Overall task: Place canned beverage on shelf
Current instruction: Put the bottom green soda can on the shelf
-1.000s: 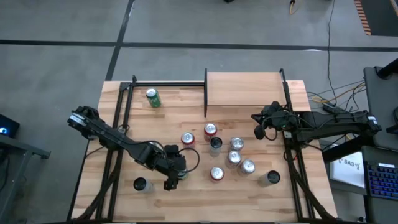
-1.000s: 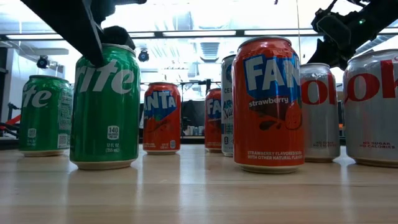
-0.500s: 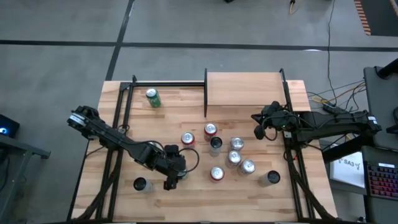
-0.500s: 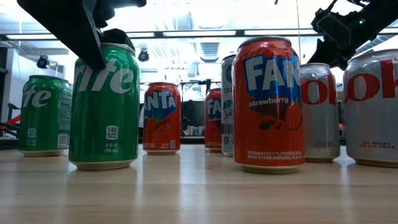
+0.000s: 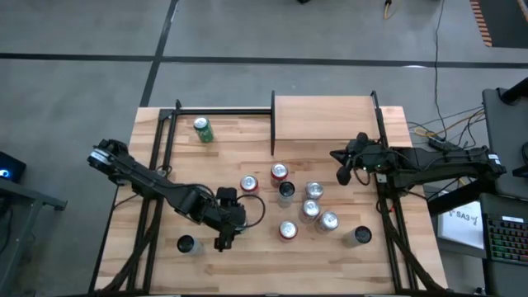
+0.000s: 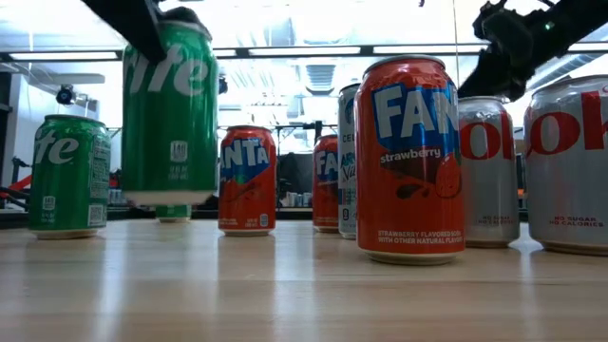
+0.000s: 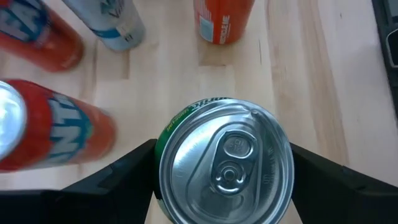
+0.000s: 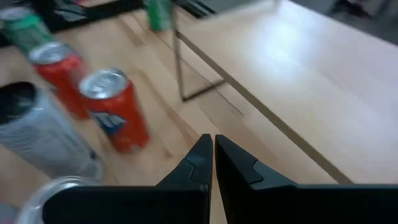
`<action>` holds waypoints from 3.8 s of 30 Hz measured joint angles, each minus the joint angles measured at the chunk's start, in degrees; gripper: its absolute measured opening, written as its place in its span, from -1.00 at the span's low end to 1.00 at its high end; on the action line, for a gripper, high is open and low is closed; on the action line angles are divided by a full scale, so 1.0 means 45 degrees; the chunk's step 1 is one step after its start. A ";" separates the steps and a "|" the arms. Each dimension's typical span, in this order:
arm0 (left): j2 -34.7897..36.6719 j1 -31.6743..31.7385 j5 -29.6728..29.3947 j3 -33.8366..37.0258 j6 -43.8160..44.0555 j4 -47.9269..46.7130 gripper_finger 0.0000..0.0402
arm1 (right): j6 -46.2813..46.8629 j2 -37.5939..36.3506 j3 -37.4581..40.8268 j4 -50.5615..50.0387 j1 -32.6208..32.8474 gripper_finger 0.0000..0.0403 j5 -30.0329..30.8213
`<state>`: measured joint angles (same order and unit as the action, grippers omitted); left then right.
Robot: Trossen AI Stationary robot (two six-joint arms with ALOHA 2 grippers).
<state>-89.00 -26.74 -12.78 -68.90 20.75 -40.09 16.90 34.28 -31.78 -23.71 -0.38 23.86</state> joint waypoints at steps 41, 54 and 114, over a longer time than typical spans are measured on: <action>0.0022 0.4220 -0.0330 -0.6648 -0.9532 -0.2163 0.43 | -0.2981 0.0589 -0.0606 0.2694 0.1977 -0.95 -0.1647; -0.0258 0.7719 0.2085 -0.6695 -1.2112 -0.1094 0.43 | -0.3192 0.0573 -0.0606 0.2574 0.1977 -0.95 -0.1638; -0.6622 1.0514 0.4931 -1.4519 -1.6367 -0.4688 0.43 | -0.0252 0.0903 -0.0596 0.0953 0.2001 -0.95 -0.0067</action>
<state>-118.80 20.57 9.41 -134.23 -52.90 -61.18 15.77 38.35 -34.46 -19.42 8.62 23.56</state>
